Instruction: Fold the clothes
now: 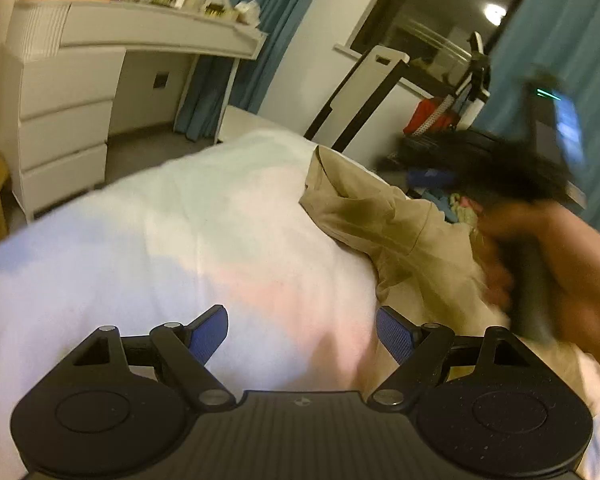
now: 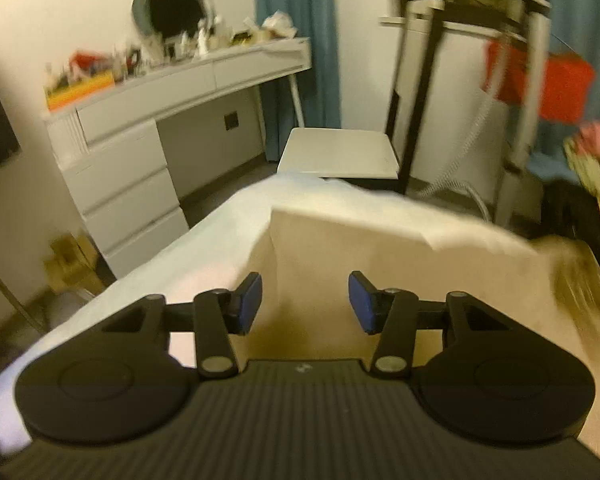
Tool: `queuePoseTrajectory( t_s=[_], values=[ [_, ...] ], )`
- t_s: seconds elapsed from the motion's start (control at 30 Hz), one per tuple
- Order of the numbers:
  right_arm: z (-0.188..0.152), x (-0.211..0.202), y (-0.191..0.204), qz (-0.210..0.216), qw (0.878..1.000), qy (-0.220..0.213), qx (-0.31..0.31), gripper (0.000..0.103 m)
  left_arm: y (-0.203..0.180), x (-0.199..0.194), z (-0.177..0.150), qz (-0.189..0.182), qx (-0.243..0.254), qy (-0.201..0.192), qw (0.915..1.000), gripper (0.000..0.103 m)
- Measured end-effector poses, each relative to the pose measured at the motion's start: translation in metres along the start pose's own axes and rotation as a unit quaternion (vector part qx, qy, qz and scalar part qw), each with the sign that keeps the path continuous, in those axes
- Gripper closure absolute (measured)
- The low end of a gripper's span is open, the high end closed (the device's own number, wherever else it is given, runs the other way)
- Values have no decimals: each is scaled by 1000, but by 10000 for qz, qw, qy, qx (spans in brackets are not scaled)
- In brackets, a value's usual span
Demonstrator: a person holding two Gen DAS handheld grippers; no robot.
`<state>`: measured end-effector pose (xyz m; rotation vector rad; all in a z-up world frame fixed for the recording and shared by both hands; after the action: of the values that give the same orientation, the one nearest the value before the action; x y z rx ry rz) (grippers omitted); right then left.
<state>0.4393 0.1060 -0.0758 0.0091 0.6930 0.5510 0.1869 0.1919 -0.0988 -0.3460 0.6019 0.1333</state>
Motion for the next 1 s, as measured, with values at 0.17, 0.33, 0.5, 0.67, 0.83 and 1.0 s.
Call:
queuePoseTrajectory(
  t_s=[0.17,0.33,0.5,0.67,0.83,1.0],
  values=[
    [10,62,16,-260,9981,483,-293,53,13,11,-8,-82,-424,187,9989,20],
    [1,89,19,-363,9956,825,-269,77,16,9,-8,-110,-597,169,9980,19],
    [30,83,16,-164,9995,184,172,97,22,7,-8,-124,-736,138,9971,19],
    [57,84,15,-166,9986,-156,485,95,28,3,-6,-129,-855,107,9962,19],
    [52,79,18,-194,9984,-168,508,68,25,0,-5,-83,-719,27,9974,19],
    [31,41,15,-164,9976,-508,448,17,13,-10,-1,-97,-301,-122,9994,19]
  ],
)
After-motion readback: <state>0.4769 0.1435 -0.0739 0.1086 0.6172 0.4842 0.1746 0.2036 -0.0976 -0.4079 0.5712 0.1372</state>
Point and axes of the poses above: each gripper's, at about its wrist camera, not at the fingertips, and x roughly the way its jaws point, y to its left, z to its top, the point moved 6 cm from there along x, roughly the way its jaws point, and after that the axes turned 11 degrees about x, right-handed, at the moved point
